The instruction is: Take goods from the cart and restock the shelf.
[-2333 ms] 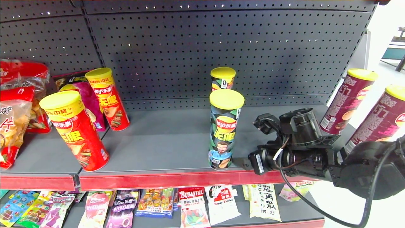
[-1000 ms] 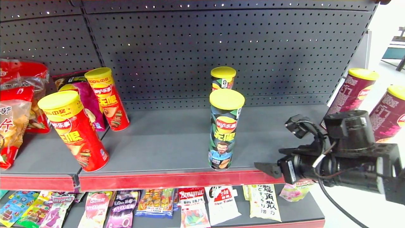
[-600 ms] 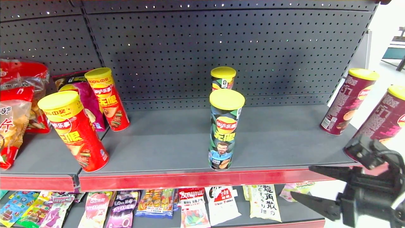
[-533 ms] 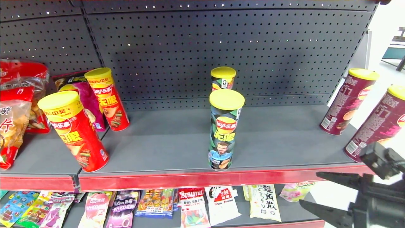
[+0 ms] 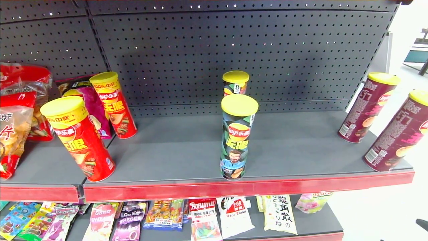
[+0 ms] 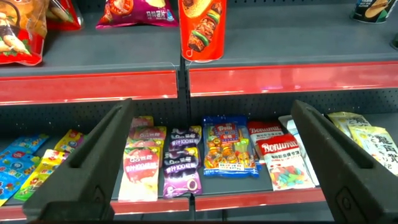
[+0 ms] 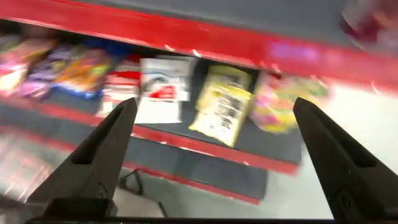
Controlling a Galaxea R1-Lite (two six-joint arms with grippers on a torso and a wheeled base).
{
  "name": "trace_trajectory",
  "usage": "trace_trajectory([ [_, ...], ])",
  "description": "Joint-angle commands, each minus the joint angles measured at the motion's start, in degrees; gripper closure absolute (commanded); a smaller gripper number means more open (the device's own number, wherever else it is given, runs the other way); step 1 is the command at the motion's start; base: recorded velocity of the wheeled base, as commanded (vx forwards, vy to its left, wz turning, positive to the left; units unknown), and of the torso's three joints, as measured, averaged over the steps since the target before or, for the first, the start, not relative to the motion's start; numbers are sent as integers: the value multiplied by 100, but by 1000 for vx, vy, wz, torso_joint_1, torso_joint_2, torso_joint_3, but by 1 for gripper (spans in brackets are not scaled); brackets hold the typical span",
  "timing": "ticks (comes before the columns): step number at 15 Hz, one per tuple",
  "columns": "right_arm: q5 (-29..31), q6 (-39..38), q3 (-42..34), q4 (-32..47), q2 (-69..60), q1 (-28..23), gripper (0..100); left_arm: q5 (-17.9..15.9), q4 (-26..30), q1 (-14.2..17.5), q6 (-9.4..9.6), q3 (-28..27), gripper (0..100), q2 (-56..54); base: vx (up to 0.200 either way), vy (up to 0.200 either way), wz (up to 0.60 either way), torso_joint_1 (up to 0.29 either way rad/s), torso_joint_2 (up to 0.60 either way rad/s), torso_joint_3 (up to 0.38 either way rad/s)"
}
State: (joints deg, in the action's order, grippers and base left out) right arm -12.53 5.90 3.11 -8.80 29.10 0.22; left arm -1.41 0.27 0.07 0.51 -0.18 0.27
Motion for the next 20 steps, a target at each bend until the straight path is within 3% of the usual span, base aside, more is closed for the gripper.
trace_trajectory([
  [1, -39, -107, -232, 836, -1512, -356, 0, 1, 0, 1, 2, 1, 0, 8, 0, 0, 0, 0, 0, 0],
  [3, -65, -133, -144, 977, -1846, -13, 0, 1, 0, 1, 2, 1, 0, 8, 0, 0, 0, 0, 0, 0],
  [5, -56, -616, -144, 986, -2479, 22, 0, 1, 0, 1, 2, 1, 0, 8, 0, 0, 0, 0, 0, 0],
  [7, -12, -616, -153, 968, -2910, -4, 0, 1, 0, 1, 2, 1, 0, 8, 0, 0, 0, 0, 0, 0],
  [9, 603, -660, -232, 748, -2910, -4, 0, 1, 0, 1, 2, 1, 0, 8, 0, 0, 0, 0, 0, 0],
  [12, 954, -177, -311, 757, -2910, -4, 0, 1, 0, 1, 2, 1, 0, 8, 0, 0, 0, 0, 0, 0],
  [13, 1192, -441, -311, 836, -2910, -4, 0, 1, 0, 1, 2, 1, 0, 8, 0, 0, 0, 0, 0, 0],
  [20, 1271, -572, -311, 889, -2910, -4, 0, 1, 0, 1, 2, 1, 0, 8, 0, 0, 0, 0, 0, 0],
])
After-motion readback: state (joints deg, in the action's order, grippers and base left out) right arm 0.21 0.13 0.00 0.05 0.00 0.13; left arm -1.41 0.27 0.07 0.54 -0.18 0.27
